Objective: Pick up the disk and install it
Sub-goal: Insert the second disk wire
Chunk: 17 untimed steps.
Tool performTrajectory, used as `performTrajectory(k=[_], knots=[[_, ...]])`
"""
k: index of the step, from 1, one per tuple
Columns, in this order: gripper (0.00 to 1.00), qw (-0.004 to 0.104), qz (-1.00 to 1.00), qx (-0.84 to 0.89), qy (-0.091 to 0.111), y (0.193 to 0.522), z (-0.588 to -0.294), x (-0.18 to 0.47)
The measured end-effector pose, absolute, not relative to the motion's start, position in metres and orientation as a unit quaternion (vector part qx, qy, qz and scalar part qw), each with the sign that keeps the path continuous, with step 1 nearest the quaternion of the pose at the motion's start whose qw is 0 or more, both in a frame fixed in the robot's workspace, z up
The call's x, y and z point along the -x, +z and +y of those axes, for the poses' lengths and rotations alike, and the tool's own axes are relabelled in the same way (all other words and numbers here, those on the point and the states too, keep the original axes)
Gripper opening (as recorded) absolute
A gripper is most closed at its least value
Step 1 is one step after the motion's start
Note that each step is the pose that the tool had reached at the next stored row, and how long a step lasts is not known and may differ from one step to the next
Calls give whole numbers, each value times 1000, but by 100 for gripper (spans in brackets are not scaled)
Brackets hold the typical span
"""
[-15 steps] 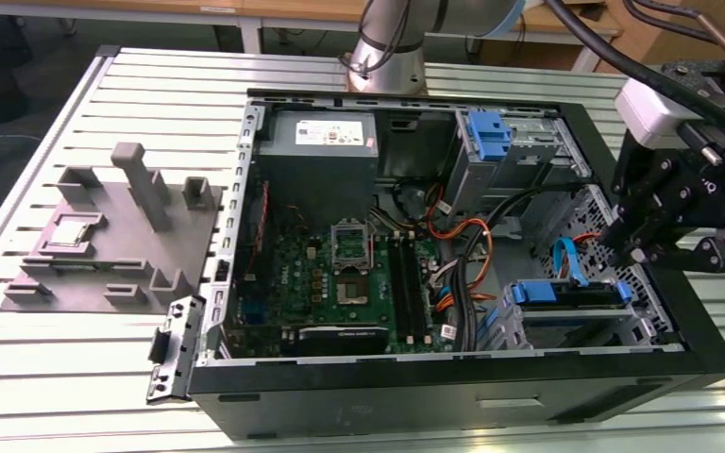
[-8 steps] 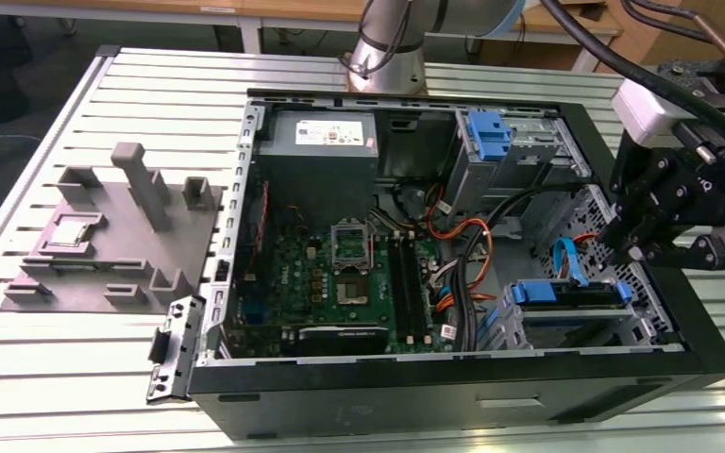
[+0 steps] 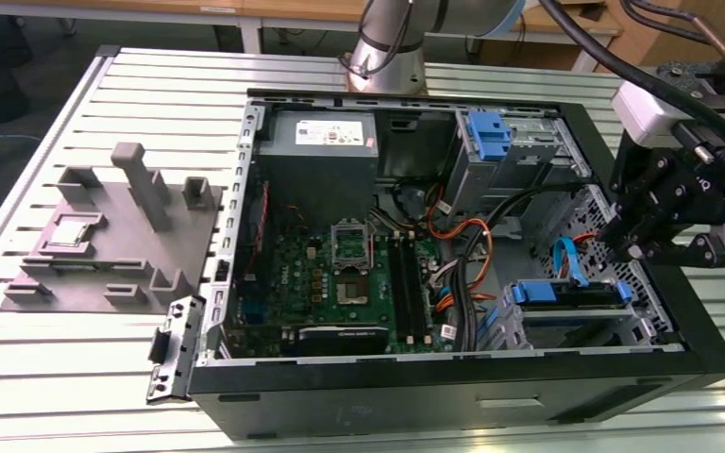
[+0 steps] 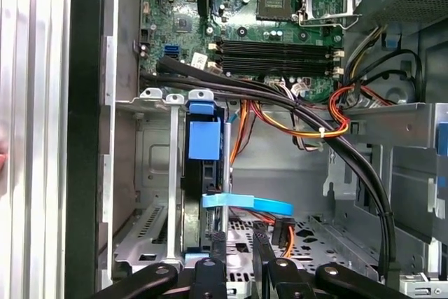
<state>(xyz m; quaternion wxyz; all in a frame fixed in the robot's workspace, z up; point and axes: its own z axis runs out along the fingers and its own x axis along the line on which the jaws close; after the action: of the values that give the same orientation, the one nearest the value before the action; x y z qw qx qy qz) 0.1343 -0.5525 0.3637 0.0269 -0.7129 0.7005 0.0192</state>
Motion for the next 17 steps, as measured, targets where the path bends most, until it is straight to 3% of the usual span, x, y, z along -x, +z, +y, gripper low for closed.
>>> performTrajectory(k=[17], knots=[[29, 27, 700, 713, 19, 359, -539, -143]])
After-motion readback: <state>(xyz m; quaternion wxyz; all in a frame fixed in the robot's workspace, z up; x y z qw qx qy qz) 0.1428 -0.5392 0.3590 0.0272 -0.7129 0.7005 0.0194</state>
